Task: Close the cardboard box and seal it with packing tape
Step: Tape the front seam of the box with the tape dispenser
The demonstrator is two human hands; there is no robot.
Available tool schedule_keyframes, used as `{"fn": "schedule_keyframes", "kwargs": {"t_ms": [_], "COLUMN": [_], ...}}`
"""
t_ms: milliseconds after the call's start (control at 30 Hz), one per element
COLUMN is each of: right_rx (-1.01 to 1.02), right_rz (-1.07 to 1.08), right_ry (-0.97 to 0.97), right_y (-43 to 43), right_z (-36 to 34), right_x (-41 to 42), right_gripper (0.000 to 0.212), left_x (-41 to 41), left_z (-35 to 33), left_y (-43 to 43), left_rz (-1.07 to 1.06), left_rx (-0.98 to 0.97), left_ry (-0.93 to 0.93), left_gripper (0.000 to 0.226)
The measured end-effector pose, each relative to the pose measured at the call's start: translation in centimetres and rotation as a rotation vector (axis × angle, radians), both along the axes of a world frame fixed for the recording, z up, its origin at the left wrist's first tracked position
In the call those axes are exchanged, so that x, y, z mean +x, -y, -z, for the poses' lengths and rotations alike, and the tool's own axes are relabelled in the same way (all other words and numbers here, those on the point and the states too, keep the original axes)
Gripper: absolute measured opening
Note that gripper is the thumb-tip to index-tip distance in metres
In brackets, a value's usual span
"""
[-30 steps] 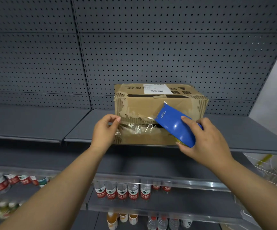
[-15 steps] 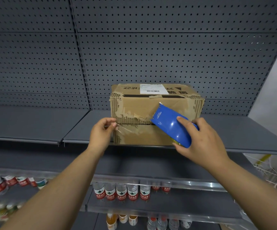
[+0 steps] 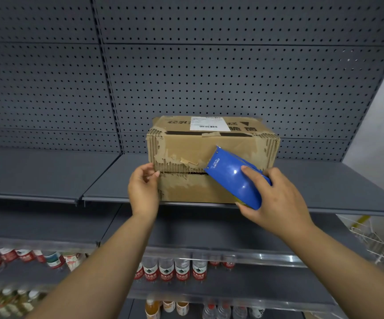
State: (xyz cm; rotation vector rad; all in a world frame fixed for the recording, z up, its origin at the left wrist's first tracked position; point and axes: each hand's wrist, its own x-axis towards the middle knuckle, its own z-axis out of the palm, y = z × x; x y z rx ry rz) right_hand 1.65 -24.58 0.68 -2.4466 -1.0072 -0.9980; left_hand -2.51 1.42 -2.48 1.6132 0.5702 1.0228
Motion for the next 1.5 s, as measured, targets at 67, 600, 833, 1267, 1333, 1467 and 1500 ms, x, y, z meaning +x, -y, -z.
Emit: {"fn": "schedule_keyframes", "kwargs": {"t_ms": [67,600,833,1267,1333,1467,1500], "right_rx": [0.0,-0.012,-0.007,-0.001,0.003,0.003,0.001], "right_rz": [0.003,0.008,-0.002,0.001,0.002,0.009,0.008], "right_ry": [0.002,0.024,0.031,0.051,0.056,0.056,0.056], "right_y": [-0.1,-0.4,-0.4,-0.6,-0.6,-0.6,-0.6], "right_z": [0.0,0.0,0.3,0.6,0.6,0.8,0.9], "right_x": [0.1,0.3,0.4,0.2,0.2,0.3,0.3], "right_gripper": [0.081,0.082,0.082,0.082,0.083,0.083,0.083], "left_x": [0.3,1.4,1.6,2.2,2.3,2.7,2.8], "left_z": [0.3,0.4,0.3,0.4,0.2,0.6,0.7], "left_y": [0.0,-0.3,-0.2,-0.5,-0.6,-1.0,-1.1], "left_rz": [-0.012,-0.045,-0.033,-0.071,-0.073,-0.028,-0.024], "left_rx": [0.002,-0.041,-0.115,-0.171,-0.169,-0.162,-0.175], "left_ry": [0.012,0.056,0.095,0.111,0.106,0.096,0.099], "left_gripper": [0.021,0.028,0.03,0.01,0.008,0.01,0.011]}}
